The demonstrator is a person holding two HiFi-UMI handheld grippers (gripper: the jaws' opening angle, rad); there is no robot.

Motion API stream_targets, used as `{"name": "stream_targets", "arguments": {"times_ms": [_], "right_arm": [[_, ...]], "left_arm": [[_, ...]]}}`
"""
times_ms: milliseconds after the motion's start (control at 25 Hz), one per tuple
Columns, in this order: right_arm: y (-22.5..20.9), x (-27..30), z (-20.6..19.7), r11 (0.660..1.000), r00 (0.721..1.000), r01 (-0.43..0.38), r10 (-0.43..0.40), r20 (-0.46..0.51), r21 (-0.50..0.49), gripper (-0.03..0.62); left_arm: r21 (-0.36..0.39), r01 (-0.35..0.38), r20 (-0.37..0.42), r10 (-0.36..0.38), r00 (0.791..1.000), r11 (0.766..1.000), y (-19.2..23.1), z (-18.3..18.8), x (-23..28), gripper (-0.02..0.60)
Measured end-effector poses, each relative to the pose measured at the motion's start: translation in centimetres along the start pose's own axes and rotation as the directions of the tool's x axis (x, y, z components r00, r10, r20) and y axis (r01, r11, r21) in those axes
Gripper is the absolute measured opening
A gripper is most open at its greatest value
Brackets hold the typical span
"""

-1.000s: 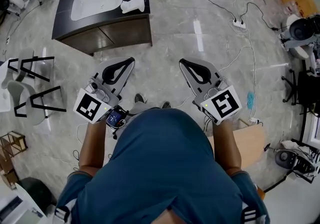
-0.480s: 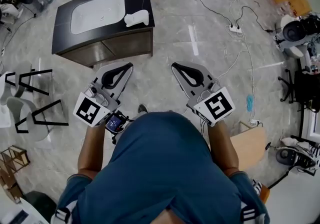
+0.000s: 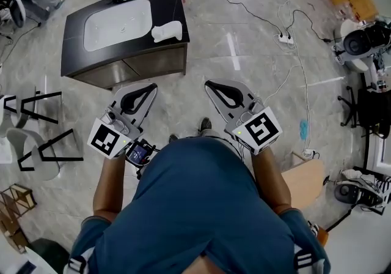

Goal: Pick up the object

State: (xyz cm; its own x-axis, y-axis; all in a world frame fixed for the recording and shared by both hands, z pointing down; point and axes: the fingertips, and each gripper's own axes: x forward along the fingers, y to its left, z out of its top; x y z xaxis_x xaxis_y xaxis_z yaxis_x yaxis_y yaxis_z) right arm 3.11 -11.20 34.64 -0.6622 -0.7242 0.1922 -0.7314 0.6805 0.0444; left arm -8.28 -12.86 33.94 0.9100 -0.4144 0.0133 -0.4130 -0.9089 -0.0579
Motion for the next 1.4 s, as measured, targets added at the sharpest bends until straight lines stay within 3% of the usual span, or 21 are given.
{"name": "stream_targets", "arguments": {"times_ms": [240, 400, 560, 680, 960, 1080, 1200, 1400], "right_arm": [[-5.4, 1.8, 0.1, 0.999, 0.999, -0.044, 0.044, -0.004, 0.005, 0.015], [-8.3, 2.5, -0.2, 0.996, 0.996, -0.084, 0.084, -0.017, -0.005, 0.015], [-10.8, 2.3, -0.5, 0.996, 0.996, -0.086, 0.086, -0.011, -0.003, 0.015], [-12.1, 1.8, -0.6, 0.996, 0.996, -0.091, 0.091, 0.001, -0.003, 0.015], [-14.0, 1.0, -2.5, 0.995, 0.995, -0.095, 0.095, -0.018, 0.016, 0.015], [-14.3, 1.8, -3.0, 0.997, 0.997, -0.072, 0.074, -0.039, 0.039, 0.015], [-14.2, 3.4, -2.4, 0.998, 0.998, -0.035, 0.037, -0.045, 0.052, 0.015], [-11.8, 7.3, 0.5, 0.999, 1.0, -0.011, 0.012, -0.008, 0.031, 0.015]], "left_arm": [[-0.033, -0.056, 0.032, 0.057, 0.998, 0.998, 2.0, 0.3, 4.4, 0.003], [-0.039, -0.05, 0.039, 0.052, 0.998, 0.998, 2.5, 0.4, 8.4, 0.004], [-0.05, -0.041, -0.003, 0.041, 0.999, 0.998, 2.2, -0.3, 11.0, 0.004], [-0.033, -0.053, 0.031, 0.054, 0.998, 0.998, 2.4, 0.4, 12.4, 0.003], [-0.042, -0.055, -0.008, 0.055, 0.998, 0.998, 1.7, -0.4, 13.7, 0.005], [-0.062, -0.023, -0.027, 0.021, 0.999, 0.998, 1.7, -1.2, 13.5, 0.004], [-0.071, 0.015, -0.058, -0.019, 0.998, 0.997, 2.9, -2.5, 12.7, 0.003], [-0.062, 0.068, -0.039, -0.071, 0.997, 0.996, 6.8, -2.4, 10.8, 0.003]]}}
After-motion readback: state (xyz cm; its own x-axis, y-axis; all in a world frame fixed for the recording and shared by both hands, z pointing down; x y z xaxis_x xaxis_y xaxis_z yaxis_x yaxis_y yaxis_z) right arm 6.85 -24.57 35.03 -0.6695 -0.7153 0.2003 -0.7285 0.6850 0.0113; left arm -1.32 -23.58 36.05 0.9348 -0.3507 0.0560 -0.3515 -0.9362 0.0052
